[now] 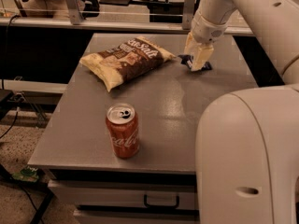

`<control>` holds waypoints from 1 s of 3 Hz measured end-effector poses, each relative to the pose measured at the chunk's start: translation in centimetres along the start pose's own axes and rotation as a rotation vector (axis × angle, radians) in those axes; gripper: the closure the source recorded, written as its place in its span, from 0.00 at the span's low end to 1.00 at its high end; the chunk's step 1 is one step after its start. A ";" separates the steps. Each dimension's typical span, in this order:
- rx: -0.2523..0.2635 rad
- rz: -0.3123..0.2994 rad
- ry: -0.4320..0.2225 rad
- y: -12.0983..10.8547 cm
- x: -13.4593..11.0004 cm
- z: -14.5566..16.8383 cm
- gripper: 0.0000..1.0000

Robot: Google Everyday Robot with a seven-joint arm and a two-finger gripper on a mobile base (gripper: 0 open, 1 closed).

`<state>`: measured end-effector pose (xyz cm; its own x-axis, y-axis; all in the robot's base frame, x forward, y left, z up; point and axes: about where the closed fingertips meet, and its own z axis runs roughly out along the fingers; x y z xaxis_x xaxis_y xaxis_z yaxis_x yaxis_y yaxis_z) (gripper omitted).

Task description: Move rxbar blueberry near brown chip bag

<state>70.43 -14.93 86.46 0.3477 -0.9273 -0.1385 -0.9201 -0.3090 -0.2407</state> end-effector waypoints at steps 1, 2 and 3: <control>0.008 -0.024 -0.032 -0.3 -1.9 0.7 0.84; 0.027 -0.052 -0.046 -1.2 -3.5 0.8 0.61; 0.046 -0.080 -0.056 -2.4 -4.7 1.0 0.22</control>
Offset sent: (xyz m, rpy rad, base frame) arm -0.0006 0.0551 0.0114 0.0586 -0.0481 0.0898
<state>71.14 -9.64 86.75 0.4301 -0.8866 -0.1702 -0.8802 -0.3700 -0.2973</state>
